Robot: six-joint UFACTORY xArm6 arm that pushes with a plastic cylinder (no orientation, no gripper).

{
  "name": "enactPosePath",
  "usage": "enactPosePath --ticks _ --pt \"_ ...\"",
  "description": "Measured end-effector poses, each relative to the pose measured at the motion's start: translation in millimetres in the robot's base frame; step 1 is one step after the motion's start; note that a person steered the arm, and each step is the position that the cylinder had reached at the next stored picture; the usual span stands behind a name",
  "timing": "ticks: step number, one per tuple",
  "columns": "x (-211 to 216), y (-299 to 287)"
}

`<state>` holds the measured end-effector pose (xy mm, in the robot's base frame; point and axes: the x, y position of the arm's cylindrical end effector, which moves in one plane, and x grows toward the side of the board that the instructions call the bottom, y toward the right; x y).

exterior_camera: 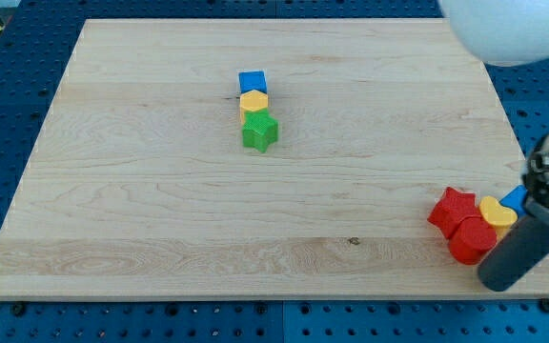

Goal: Push the red circle along with red star up a bit

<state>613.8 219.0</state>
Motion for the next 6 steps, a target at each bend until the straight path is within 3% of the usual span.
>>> enactPosePath --ticks 1,6 --pt "-3.7 13.1" --pt "-45.2 -41.4"
